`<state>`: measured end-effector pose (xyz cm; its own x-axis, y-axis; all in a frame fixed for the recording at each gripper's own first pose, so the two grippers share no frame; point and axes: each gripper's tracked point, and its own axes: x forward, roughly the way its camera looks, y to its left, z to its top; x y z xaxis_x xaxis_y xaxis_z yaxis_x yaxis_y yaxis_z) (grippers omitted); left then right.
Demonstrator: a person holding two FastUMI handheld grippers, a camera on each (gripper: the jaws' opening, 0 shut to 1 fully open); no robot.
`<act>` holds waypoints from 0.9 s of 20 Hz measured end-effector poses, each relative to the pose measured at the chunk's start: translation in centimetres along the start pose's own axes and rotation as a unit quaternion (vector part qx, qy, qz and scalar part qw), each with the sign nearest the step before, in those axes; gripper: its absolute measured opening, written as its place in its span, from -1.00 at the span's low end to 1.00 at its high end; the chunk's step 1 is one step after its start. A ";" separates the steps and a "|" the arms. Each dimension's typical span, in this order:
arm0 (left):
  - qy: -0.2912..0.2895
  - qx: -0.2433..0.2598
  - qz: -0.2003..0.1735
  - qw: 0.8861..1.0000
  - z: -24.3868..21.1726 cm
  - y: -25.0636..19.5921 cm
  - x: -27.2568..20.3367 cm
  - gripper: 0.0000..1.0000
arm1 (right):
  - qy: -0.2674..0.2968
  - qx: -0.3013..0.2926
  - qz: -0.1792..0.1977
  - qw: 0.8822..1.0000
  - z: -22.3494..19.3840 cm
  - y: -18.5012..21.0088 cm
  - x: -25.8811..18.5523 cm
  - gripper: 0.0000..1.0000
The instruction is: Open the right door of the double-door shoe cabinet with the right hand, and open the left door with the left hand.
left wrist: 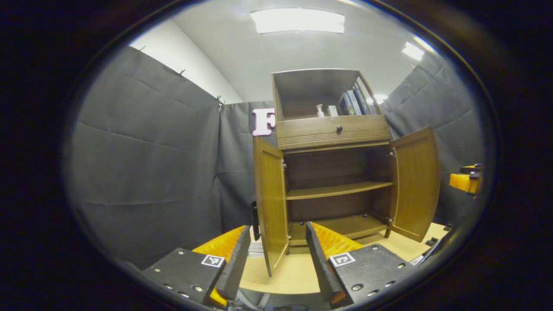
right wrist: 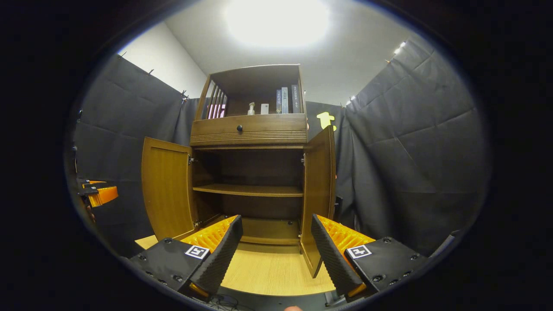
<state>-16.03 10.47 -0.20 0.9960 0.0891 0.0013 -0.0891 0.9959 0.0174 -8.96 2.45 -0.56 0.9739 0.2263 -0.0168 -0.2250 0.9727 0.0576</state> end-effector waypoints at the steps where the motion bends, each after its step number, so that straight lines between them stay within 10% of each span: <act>1: -0.001 -0.001 0.003 1.000 0.1 0.1 0.1 0.48 | 0.000 0.000 0.001 1.000 0.0 -0.1 0.0 0.93; 7: -0.007 -0.001 0.009 1.000 0.3 0.4 0.4 0.96 | -0.002 0.001 -0.001 1.000 0.4 -0.3 0.3 0.93; 18: -0.009 0.009 -0.006 1.000 0.5 -0.4 1.4 0.96 | 0.000 0.001 -0.005 1.000 0.1 -0.4 0.9 0.93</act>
<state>-14.62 10.18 0.32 0.9969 0.0764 0.0182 -0.0770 0.9964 0.0356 -8.03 2.27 -0.46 0.9763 0.2156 -0.0168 -0.2142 0.9750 0.0594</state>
